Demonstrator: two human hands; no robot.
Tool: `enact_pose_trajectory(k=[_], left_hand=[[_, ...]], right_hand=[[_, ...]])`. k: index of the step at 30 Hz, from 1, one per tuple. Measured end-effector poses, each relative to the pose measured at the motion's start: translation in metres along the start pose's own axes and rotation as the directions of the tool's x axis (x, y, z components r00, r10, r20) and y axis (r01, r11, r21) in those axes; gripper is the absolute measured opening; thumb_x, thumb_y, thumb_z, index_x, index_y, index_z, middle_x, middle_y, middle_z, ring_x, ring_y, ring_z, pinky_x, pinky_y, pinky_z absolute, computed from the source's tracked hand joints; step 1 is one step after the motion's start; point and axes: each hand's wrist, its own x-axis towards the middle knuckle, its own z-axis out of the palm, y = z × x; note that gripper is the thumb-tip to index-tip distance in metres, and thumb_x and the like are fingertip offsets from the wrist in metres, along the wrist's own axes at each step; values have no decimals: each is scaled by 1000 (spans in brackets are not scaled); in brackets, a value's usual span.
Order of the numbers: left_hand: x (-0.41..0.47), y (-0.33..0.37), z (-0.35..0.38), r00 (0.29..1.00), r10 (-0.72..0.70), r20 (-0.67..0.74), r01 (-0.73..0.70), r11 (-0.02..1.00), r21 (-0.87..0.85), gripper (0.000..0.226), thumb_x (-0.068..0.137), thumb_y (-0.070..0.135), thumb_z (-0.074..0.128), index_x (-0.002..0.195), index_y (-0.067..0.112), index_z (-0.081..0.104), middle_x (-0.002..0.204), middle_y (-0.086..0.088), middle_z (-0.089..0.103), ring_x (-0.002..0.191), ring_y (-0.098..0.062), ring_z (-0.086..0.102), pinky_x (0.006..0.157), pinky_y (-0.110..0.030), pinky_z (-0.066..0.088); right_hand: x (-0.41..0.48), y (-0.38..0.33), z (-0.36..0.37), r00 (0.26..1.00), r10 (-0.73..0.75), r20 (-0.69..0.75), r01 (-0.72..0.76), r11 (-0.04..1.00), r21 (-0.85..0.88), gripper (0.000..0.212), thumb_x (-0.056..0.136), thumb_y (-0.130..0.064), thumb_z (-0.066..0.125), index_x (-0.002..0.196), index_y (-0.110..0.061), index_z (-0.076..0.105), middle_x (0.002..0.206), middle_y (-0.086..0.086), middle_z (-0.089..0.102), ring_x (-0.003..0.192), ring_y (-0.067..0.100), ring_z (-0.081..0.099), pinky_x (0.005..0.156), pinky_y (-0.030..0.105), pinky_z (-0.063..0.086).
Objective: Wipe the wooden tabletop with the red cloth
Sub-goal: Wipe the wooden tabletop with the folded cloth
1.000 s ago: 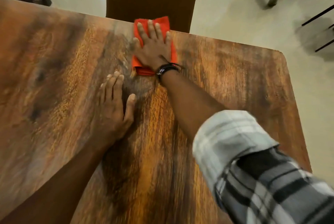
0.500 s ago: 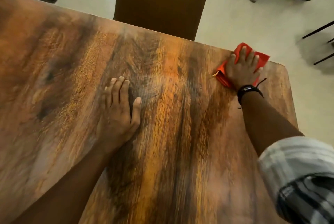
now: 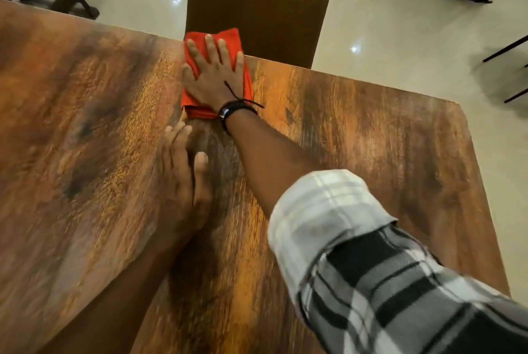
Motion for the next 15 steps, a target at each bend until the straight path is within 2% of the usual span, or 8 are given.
enact_pose_trajectory(k=[2,5,6,7,9,11,13,15], left_hand=[[0,0,-1,998,-60,-29,58,997,-52,51,104,30,31,146,1,38,155,-14,35,148,-23,25,123,-39,18],[-3,0,-4,995,-64,-78,56,993,-102,51,105,31,30,144,-1,39,152,-17,36,145,-30,29,122,-40,20],[-3,-2,-5,994,-59,-89,49,993,-112,49,105,30,30,142,0,41,150,-16,38,144,-30,31,122,-40,22],[-4,-4,-6,994,-55,-95,43,991,-123,45,106,29,30,140,2,42,147,-13,40,141,-29,34,120,-41,25],[-4,-3,-8,991,-72,-109,52,982,-181,38,106,27,30,137,10,43,140,-10,44,132,-24,42,115,-39,32],[-6,-1,-13,977,-162,-142,122,960,-253,37,107,22,29,134,5,47,134,-14,49,122,-13,48,109,-25,36],[-14,6,-20,945,-260,-201,193,934,-300,38,107,17,27,130,-3,50,130,-15,52,116,4,47,104,-15,35],[-27,18,-27,924,-292,-248,212,929,-303,41,108,20,25,128,-4,51,125,-9,53,111,14,48,103,-14,35]], right_hand=[[-38,1,3,991,-129,33,129,992,-7,58,104,-53,24,159,-37,13,169,-1,5,155,22,2,123,55,-3],[-98,34,5,952,-301,57,301,954,10,57,104,-55,25,158,-39,15,169,-4,5,155,20,1,123,55,-3],[-107,56,0,960,-275,41,274,961,24,57,104,-56,25,158,-40,15,169,-5,4,155,20,0,123,56,-3],[-112,79,-6,983,-182,17,182,983,31,58,104,-57,24,158,-40,14,169,-5,3,155,20,0,123,56,-3],[-119,116,-20,997,77,-20,-76,996,39,58,104,-56,23,159,-40,10,169,-3,0,155,21,-3,123,55,-6],[-135,115,-18,989,145,10,-145,989,36,59,105,-53,24,159,-38,8,169,-1,-2,155,23,-5,122,53,-10],[-171,79,-2,1000,11,-10,-11,1000,17,58,104,-52,27,159,-37,12,169,0,2,155,23,-1,123,54,-7],[-224,41,19,984,-169,-52,171,985,30,57,102,-51,32,157,-37,24,168,0,14,155,24,9,123,55,1]])
